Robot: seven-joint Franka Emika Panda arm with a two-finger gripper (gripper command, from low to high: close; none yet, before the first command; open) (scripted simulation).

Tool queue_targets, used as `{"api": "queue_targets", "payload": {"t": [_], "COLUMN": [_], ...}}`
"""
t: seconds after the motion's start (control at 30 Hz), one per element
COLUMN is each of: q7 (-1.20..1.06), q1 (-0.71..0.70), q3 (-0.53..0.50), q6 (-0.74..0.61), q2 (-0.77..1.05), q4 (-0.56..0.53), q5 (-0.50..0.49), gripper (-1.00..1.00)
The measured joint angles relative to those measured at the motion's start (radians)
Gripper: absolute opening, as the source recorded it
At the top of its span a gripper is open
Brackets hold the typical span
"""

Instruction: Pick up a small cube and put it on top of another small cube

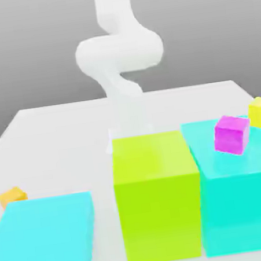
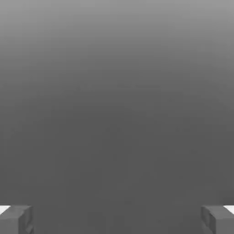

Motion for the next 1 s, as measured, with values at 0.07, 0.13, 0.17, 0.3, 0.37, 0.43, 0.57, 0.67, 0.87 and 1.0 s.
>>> {"api": "queue_targets", "payload": {"t": [0.07,0.13,0.17,0.3,0.37,0.43,0.57,0.67,0.87,1.0], "q7": [0.095,0.187,0.233,0.414,0.504,0.594,0.772,0.901,1.131,1.188], "q1": [-0.064,-0.121,-0.146,-0.257,-0.311,-0.362,-0.456,-0.513,-0.651,-0.69], "q3": [-0.002,-0.008,-0.013,-0.026,-0.035,-0.047,-0.08,-0.117,-0.189,-0.189], "q6": [0.034,0.066,0.081,0.143,0.175,0.206,0.268,0.315,0.408,0.489], "q2": [0.061,0.12,0.148,0.263,0.32,0.378,0.492,0.578,0.751,0.879], "q4": [-0.026,-0.051,-0.064,-0.113,-0.138,-0.162,-0.211,-0.248,-0.322,-0.344], "q5": [-0.002,-0.006,-0.01,-0.019,-0.023,-0.027,-0.033,-0.031,0.013,0.092], "gripper": [0.0,0.0,0.0,0.0,0.0,0.0,0.0,0.0,0.0,0.0]}}
